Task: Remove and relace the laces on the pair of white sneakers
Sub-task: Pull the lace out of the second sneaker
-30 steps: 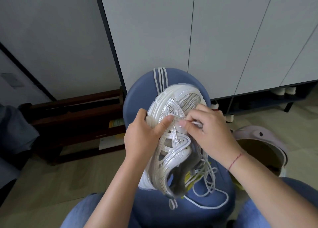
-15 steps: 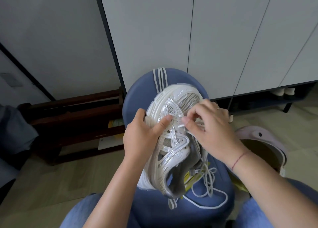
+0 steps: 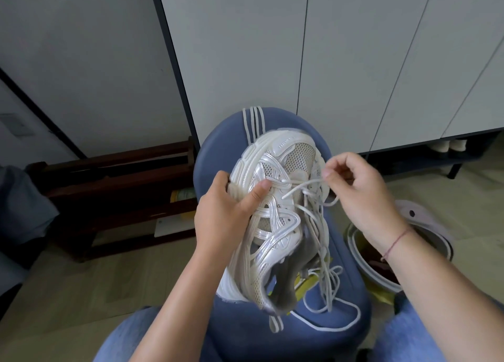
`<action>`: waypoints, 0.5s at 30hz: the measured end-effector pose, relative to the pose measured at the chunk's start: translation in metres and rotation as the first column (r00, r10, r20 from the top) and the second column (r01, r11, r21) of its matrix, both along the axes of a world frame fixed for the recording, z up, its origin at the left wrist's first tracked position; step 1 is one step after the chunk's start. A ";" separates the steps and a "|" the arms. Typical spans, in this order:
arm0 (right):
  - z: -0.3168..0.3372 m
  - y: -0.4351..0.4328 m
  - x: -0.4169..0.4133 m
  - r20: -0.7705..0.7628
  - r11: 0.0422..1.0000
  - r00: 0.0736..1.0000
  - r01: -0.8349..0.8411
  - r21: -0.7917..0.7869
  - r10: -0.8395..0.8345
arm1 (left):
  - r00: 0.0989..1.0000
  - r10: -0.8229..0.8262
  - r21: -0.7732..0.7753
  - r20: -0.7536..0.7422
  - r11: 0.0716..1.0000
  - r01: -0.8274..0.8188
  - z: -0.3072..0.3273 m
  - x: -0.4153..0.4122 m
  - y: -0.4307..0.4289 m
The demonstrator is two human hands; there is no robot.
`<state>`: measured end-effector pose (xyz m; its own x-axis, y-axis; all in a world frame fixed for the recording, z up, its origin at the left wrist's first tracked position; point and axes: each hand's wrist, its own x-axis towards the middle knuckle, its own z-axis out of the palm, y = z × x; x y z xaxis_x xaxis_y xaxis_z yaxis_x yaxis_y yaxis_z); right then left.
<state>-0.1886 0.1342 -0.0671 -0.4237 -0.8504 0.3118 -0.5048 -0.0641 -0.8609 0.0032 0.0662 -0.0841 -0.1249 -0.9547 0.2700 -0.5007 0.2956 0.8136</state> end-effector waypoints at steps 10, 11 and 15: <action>-0.005 -0.004 0.021 -0.464 0.974 0.879 -0.186 -0.128 0.107 | 1.000 0.006 -0.023 0.020 1.000 -0.006 0.000 0.000 0.001; -0.002 -0.003 0.020 -0.428 0.970 0.898 -0.184 -0.159 0.100 | 1.000 0.001 -0.016 0.006 1.000 -0.001 0.000 0.001 0.001; 0.006 0.003 -0.001 -0.187 0.977 0.978 0.053 -0.208 -0.093 | 0.998 0.007 0.008 -0.068 1.000 -0.007 0.003 0.006 -0.002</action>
